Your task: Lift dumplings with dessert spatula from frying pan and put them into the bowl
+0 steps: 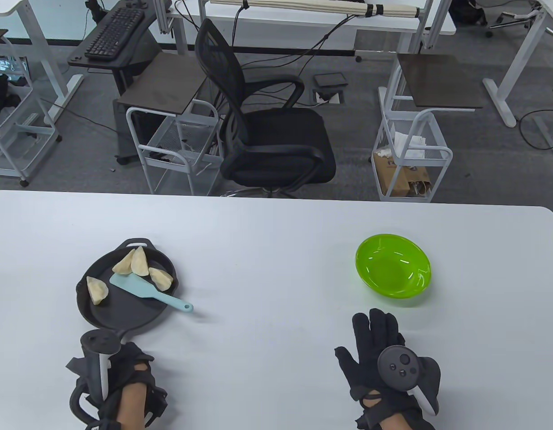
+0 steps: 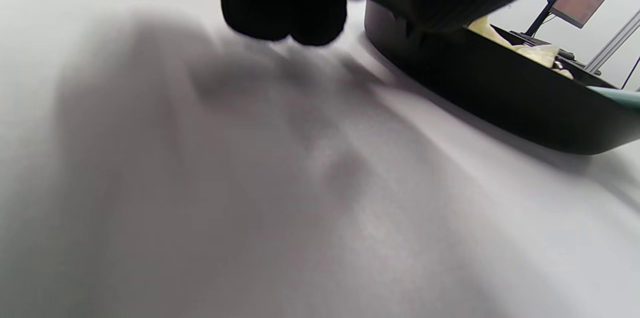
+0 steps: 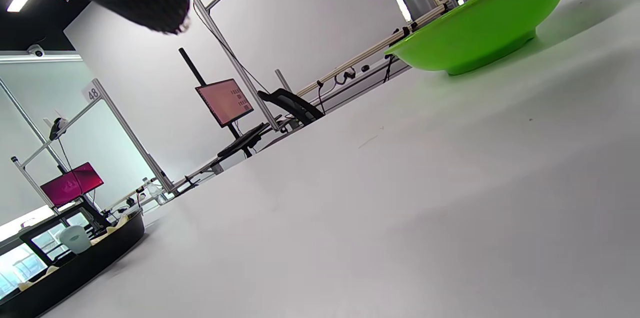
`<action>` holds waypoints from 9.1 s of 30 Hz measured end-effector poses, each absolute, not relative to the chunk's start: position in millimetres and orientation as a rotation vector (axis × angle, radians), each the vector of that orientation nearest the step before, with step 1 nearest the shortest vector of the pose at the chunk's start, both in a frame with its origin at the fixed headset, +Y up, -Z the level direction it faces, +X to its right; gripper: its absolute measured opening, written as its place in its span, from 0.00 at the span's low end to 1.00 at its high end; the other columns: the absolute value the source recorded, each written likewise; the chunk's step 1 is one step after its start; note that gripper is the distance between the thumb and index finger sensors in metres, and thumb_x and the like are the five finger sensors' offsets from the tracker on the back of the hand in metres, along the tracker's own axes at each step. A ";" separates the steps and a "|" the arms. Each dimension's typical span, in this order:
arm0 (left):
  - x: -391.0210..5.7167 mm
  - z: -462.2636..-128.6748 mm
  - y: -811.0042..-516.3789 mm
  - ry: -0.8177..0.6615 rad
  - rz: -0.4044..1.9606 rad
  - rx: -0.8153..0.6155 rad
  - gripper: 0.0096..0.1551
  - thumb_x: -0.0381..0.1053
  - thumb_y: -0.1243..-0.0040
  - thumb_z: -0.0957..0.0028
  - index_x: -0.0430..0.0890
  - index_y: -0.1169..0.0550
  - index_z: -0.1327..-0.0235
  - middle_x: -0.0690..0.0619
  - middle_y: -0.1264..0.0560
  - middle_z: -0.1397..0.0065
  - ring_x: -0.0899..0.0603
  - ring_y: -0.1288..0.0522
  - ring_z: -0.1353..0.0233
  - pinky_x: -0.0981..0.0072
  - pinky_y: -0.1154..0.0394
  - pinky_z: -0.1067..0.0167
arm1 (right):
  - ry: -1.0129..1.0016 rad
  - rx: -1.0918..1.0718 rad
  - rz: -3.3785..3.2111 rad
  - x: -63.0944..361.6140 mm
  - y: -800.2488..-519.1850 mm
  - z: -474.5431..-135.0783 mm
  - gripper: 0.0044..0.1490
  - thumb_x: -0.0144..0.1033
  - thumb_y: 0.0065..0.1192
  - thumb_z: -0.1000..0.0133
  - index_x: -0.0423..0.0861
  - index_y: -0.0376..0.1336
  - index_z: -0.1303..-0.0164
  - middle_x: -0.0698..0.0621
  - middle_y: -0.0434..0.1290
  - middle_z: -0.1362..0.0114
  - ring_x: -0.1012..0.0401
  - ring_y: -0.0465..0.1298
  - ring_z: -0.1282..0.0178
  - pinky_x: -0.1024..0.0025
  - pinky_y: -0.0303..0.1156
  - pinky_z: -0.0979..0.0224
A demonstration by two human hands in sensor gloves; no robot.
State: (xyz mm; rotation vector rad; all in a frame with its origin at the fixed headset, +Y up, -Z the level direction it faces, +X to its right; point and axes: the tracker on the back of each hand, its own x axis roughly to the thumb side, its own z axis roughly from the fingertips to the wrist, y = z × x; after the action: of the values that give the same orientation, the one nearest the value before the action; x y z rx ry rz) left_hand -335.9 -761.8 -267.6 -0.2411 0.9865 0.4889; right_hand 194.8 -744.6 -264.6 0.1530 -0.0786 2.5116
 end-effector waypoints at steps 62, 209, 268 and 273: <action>-258.2 -263.9 -735.5 0.568 0.727 -0.216 0.35 0.67 0.38 0.50 0.45 0.26 0.37 0.63 0.12 0.66 0.53 0.17 0.71 0.50 0.22 0.47 | -0.035 0.126 2.493 197.2 -745.9 -266.3 0.50 0.57 0.57 0.38 0.46 0.40 0.17 0.38 0.32 0.15 0.33 0.28 0.19 0.31 0.29 0.22; -128.4 -259.9 -776.4 -0.086 0.605 -0.784 0.39 0.70 0.39 0.49 0.47 0.29 0.33 0.59 0.11 0.59 0.48 0.15 0.63 0.50 0.24 0.45 | -0.456 0.543 2.743 138.6 -714.7 -233.2 0.29 0.43 0.69 0.40 0.47 0.67 0.30 0.44 0.79 0.41 0.46 0.79 0.49 0.37 0.64 0.26; -130.4 -262.2 -778.4 -0.091 0.634 -0.794 0.39 0.70 0.40 0.49 0.47 0.29 0.34 0.58 0.10 0.60 0.48 0.15 0.64 0.49 0.23 0.47 | 0.535 0.161 1.946 165.5 -795.7 -272.8 0.36 0.43 0.61 0.37 0.40 0.55 0.23 0.42 0.73 0.33 0.43 0.76 0.41 0.39 0.61 0.24; -130.9 -262.4 -778.8 -0.092 0.629 -0.800 0.39 0.71 0.41 0.49 0.47 0.29 0.33 0.59 0.10 0.59 0.48 0.15 0.63 0.50 0.24 0.47 | 0.623 0.161 1.911 163.7 -801.3 -273.3 0.37 0.41 0.59 0.37 0.41 0.52 0.21 0.42 0.70 0.30 0.43 0.74 0.38 0.41 0.59 0.23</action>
State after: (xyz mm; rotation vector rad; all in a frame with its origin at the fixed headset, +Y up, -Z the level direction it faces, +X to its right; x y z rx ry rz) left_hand -130.9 -778.8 -262.4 -0.8002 -0.0924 0.6293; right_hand 163.7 -801.3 -273.3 0.1606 0.6232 1.9105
